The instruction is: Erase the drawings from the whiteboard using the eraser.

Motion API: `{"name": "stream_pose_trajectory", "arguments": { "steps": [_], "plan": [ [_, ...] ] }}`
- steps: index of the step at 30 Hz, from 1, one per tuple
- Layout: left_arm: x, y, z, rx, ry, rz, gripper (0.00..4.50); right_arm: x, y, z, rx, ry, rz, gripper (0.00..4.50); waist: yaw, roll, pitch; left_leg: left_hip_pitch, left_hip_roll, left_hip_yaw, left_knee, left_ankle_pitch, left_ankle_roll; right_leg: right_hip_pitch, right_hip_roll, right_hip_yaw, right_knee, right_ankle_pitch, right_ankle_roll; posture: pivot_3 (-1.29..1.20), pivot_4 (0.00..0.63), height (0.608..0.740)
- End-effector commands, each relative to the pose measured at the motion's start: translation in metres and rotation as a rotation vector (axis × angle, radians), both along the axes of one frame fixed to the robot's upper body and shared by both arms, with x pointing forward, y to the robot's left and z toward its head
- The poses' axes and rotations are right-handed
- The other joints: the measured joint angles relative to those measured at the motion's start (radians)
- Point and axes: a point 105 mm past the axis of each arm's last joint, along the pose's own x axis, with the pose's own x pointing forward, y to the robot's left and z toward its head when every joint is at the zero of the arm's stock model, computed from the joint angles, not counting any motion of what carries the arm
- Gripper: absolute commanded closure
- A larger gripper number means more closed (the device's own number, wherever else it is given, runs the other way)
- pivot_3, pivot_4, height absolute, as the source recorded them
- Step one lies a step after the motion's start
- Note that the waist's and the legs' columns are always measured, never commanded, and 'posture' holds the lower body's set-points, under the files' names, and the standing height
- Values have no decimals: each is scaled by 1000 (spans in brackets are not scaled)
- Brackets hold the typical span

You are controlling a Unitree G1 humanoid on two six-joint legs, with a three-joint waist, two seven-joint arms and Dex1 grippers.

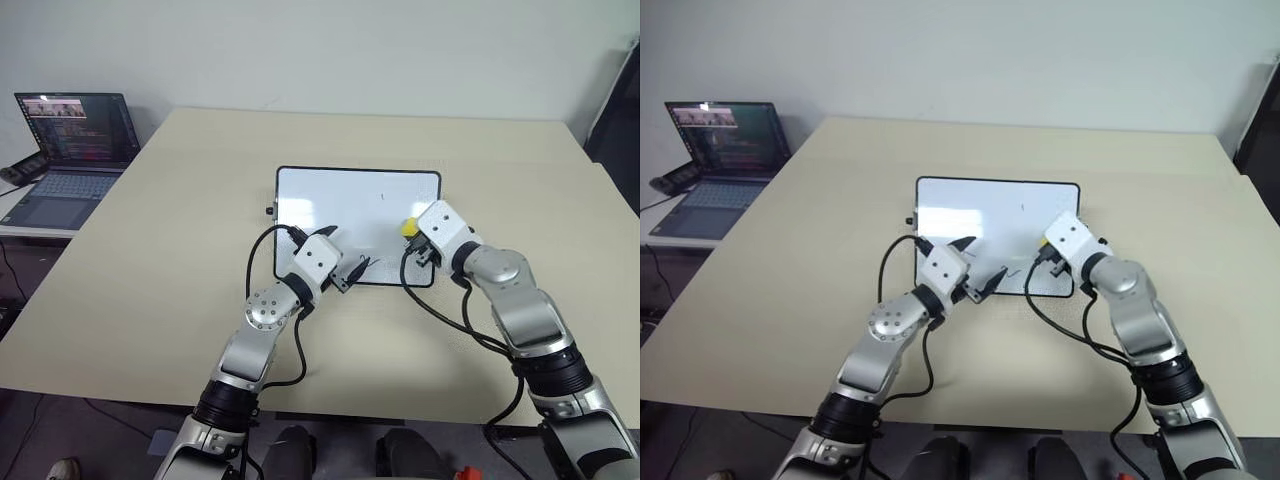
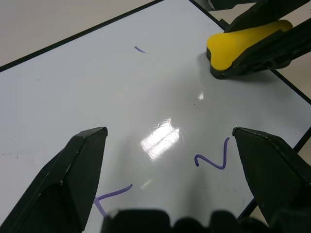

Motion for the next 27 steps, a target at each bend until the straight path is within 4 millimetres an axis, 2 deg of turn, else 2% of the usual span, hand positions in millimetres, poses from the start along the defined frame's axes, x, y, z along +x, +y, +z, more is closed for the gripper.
{"name": "stream_pose_trajectory", "arguments": {
  "steps": [1,3,11,15,19,24,27],
  "plan": [
    [-1,-4,9,-16,-41,-13,0,7,5,31,39,-122,15,3137,-2,0,3,-1,0,0,0,0,0,0,0,0,0,0,0,0,150,740],
    [0,-4,10,-17,-42,-14,0,9,14,40,35,-173,47,3137,-5,0,4,-2,0,1,-1,0,0,-2,0,0,0,0,0,0,150,740],
    [0,-8,9,-18,-43,-24,0,29,50,52,44,-231,120,3137,-8,0,4,-5,2,7,-14,2,-4,-9,0,0,-12,0,0,0,150,740],
    [0,-6,9,-19,-45,-17,0,38,58,55,46,-230,128,3137,-7,0,4,-14,3,8,-13,2,-4,-17,0,0,-12,0,-1,0,150,740],
    [-1,-6,9,-23,-45,-7,0,47,52,45,14,-172,102,3137,-7,1,4,-14,3,8,-13,2,-4,-17,0,0,-11,0,-1,0,150,740],
    [-2,-5,9,-27,-44,2,0,49,42,35,-17,-122,81,3137,-6,1,3,-11,3,8,-12,2,-4,-15,0,0,-8,0,-1,0,150,740],
    [-3,-5,10,-29,-46,6,0,41,27,14,-28,-19,46,3137,-2,0,3,-11,3,8,-11,3,-4,-15,0,0,-6,0,-1,0,150,740]
  ]
}}
